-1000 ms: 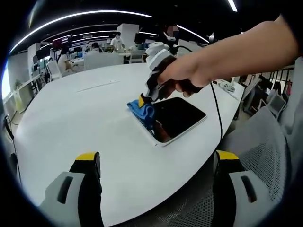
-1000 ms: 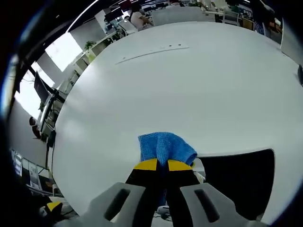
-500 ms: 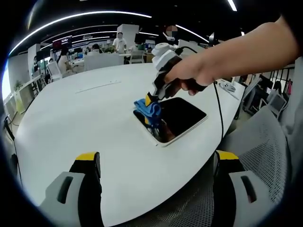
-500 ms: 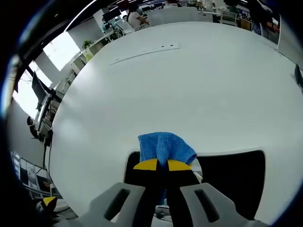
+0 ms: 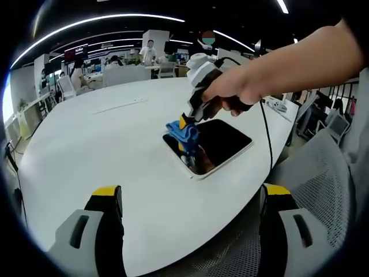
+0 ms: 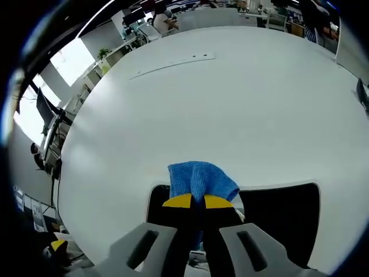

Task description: Wipe the mirror surface with the cleaning cloth until all visible marks leave the cleaned area.

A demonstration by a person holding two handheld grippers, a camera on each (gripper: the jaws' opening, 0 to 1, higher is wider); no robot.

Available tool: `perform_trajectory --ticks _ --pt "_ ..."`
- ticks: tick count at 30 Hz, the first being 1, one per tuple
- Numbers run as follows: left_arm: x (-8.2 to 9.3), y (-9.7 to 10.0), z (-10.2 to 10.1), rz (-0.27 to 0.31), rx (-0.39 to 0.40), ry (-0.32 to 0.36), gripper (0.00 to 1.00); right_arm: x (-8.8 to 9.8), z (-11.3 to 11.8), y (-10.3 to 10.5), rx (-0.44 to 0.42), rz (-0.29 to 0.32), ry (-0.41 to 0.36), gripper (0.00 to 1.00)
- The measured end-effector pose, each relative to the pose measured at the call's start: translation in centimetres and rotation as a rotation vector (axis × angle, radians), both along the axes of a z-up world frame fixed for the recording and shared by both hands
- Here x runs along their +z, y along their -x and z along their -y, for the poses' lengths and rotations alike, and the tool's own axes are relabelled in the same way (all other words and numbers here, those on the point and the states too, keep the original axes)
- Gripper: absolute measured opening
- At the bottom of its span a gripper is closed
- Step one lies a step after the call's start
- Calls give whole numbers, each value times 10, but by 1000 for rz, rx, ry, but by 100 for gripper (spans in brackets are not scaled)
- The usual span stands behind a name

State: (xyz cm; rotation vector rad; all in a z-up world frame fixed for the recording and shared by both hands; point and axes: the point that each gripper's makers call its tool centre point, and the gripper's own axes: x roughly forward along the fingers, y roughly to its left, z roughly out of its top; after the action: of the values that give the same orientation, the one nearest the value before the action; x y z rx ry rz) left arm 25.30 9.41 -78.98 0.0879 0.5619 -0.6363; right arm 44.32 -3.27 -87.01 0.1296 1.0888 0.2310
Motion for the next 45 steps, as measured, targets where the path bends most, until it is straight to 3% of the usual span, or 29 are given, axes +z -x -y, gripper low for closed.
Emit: perform_trajectory --ticks 18,22,30,45 --pt "5 -2 0 28 12 -2 99 1 2 28 -27 16 -4 0" --pt "6 -2 0 41 10 -10 99 1 2 42 -43 2 -15 0" --pt "6 1 2 36 -1 -12 99 2 0 75 -49 40 -9 0" --pt "5 6 9 37 -18 -10 99 5 3 111 -72 33 -43 0"
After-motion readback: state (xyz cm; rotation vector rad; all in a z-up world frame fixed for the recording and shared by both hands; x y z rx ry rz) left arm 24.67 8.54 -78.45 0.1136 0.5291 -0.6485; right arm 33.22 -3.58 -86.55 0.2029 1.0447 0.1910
